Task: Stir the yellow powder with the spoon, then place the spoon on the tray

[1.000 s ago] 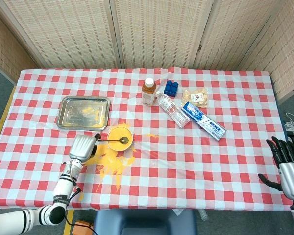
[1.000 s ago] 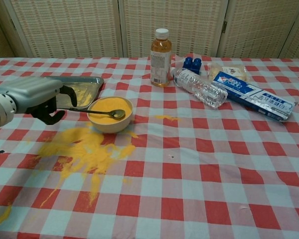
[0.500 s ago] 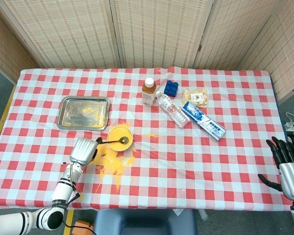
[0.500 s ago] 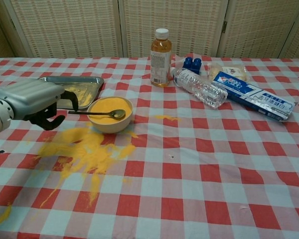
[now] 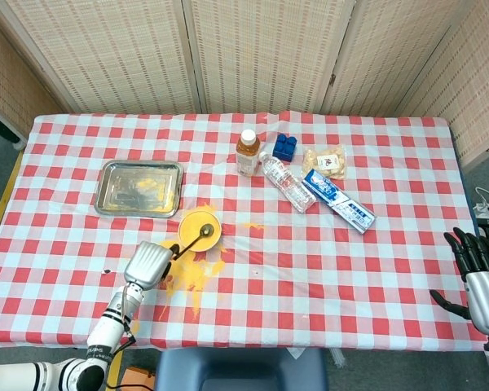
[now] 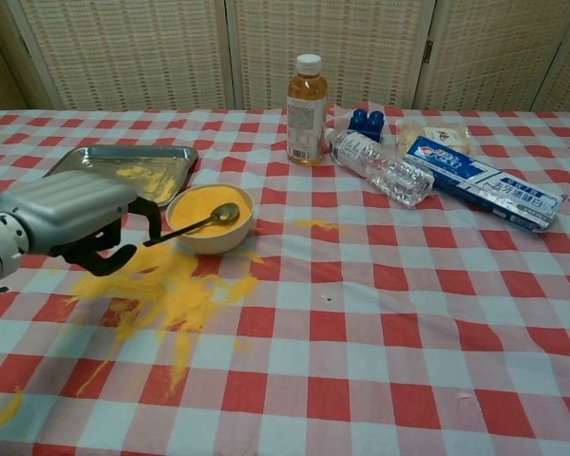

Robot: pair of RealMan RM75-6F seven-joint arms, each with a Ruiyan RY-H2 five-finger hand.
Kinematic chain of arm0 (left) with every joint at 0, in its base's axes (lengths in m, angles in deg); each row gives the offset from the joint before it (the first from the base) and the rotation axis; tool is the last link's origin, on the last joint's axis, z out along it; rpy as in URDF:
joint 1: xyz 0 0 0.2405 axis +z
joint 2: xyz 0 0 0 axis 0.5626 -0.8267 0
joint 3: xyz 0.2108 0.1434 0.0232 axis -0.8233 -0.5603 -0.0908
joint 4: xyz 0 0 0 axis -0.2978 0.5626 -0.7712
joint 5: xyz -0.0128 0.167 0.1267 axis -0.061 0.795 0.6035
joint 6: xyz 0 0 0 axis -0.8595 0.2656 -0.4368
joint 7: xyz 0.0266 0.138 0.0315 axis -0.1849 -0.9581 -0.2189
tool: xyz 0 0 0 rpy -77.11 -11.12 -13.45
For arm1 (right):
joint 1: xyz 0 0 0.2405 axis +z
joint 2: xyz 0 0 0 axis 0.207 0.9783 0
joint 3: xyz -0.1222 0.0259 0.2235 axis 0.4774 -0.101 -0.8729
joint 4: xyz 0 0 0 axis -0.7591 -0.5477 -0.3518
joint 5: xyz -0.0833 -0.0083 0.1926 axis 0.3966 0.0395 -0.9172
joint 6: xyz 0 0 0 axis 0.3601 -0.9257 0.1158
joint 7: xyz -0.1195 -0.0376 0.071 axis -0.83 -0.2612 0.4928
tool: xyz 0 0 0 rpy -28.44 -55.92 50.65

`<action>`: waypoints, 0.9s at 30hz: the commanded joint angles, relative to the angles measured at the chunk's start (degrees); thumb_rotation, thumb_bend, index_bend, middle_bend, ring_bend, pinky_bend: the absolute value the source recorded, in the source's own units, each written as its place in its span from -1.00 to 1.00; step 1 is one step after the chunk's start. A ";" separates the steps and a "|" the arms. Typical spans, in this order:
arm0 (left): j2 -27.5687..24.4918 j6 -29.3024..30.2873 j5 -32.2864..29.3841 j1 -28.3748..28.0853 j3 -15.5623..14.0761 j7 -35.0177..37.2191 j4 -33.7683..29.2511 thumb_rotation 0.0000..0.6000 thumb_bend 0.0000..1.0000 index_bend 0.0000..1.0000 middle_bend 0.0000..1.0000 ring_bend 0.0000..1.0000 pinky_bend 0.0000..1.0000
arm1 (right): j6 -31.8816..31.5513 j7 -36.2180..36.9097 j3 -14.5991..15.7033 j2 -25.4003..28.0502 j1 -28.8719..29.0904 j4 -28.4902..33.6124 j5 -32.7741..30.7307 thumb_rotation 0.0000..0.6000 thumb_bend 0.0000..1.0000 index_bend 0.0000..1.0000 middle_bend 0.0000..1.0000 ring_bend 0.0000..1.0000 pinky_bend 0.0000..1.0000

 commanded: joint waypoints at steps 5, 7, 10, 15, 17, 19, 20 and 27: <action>-1.00 -0.37 0.48 0.02 -1.35 -0.18 -4.30 1.00 0.13 -0.23 1.00 1.00 1.00 | -0.18 0.07 0.03 0.04 -0.09 0.04 0.15 1.00 -0.87 -1.00 -1.00 -1.00 -1.00; -0.90 -0.19 0.89 -0.03 -1.49 -0.22 -4.58 1.00 0.13 -0.23 1.00 1.00 1.00 | -0.20 0.09 0.04 0.06 -0.10 0.04 0.19 1.00 -0.87 -1.00 -1.00 -1.00 -1.00; -0.52 -0.01 1.42 -0.08 -1.52 0.23 -4.71 1.00 0.13 -0.23 1.00 1.00 1.00 | -0.30 0.22 0.05 0.12 -0.16 0.05 0.25 1.00 -0.87 -1.00 -1.00 -1.00 -1.00; 0.69 2.06 6.53 0.70 -1.42 4.52 -3.00 1.00 -0.05 -0.26 1.00 1.00 1.00 | -0.27 0.34 0.03 0.18 -0.16 -0.04 0.22 1.00 -0.87 -1.00 -1.00 -1.00 -1.00; 1.69 4.85 11.92 1.74 -1.93 8.17 -0.54 1.00 -0.13 -0.31 1.00 1.00 1.00 | -0.23 0.33 0.03 0.17 -0.16 -0.07 0.21 1.00 -0.87 -1.00 -1.00 -1.00 -1.00; 2.83 7.71 16.58 2.91 -2.91 11.12 2.11 1.00 -0.17 -0.36 1.00 1.00 1.00 | -0.22 0.34 0.01 0.16 -0.15 -0.05 0.18 1.00 -0.87 -1.00 -1.00 -1.00 -1.00; 3.77 9.59 19.45 3.75 -3.76 12.87 4.09 1.00 -0.18 -0.38 1.00 1.00 1.00 | -0.19 0.35 0.01 0.14 -0.13 -0.03 0.18 1.00 -0.87 -1.00 -1.00 -1.00 -1.00; 11.21 15.37 29.68 6.83 -7.46 19.03 16.79 1.00 -0.20 -0.37 1.00 1.00 1.00 | -0.42 0.05 0.43 0.05 -0.21 0.22 1.13 1.00 -0.87 -1.00 -1.00 -1.00 -1.00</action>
